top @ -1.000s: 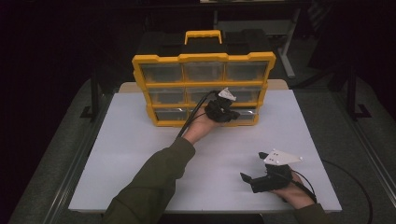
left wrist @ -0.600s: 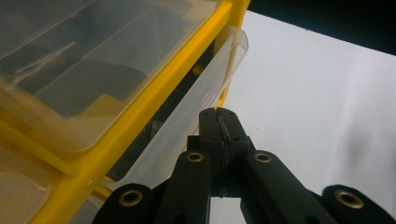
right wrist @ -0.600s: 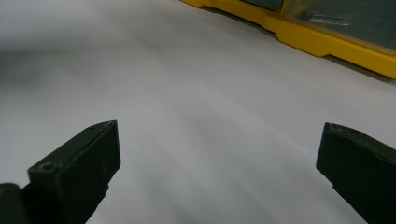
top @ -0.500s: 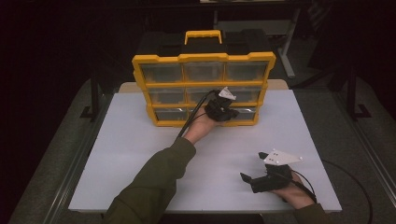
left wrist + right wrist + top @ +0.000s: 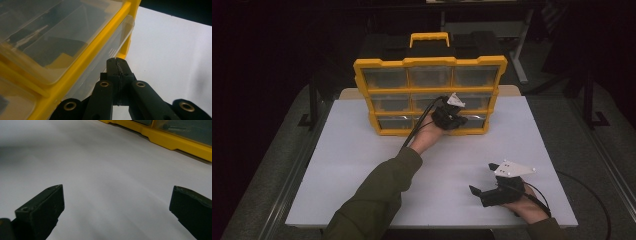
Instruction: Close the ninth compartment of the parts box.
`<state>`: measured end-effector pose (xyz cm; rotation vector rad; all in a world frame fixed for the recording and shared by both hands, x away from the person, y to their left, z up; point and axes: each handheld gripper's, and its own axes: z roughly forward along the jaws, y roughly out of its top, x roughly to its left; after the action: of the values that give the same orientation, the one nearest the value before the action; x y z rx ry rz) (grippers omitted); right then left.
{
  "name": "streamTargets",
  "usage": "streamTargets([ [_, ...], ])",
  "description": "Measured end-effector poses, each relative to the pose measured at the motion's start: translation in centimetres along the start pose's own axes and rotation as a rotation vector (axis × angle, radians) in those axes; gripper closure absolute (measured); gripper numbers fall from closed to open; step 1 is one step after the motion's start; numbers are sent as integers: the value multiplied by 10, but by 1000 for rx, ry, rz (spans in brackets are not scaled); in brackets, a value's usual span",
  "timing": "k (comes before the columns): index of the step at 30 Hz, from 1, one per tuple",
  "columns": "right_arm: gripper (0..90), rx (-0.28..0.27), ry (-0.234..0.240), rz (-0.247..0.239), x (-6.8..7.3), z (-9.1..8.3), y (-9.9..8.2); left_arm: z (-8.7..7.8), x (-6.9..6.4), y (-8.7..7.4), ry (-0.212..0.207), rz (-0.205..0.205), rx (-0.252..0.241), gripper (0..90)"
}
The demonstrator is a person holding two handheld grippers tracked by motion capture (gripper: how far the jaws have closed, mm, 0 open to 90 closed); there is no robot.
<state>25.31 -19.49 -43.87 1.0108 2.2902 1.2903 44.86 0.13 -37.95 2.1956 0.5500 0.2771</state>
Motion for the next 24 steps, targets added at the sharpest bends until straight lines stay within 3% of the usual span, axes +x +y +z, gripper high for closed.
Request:
streamTargets([
  [7,0,0,1,-1,0,1,0,-3,1,-2,-18,-11,1,900],
  [8,0,1,1,-1,0,1,0,-3,0,-2,-29,-35,-13,900],
  [9,0,0,1,-1,-1,1,-1,-5,1,-3,-29,-11,6,900],
  [14,0,0,1,-2,-1,1,-1,-9,1,-4,-53,-41,-15,855],
  [19,0,0,3,-4,-1,2,0,-15,1,-5,-75,-24,7,765],
  [24,0,-2,3,-10,0,2,1,-22,-3,-6,-100,-25,9,603],
])
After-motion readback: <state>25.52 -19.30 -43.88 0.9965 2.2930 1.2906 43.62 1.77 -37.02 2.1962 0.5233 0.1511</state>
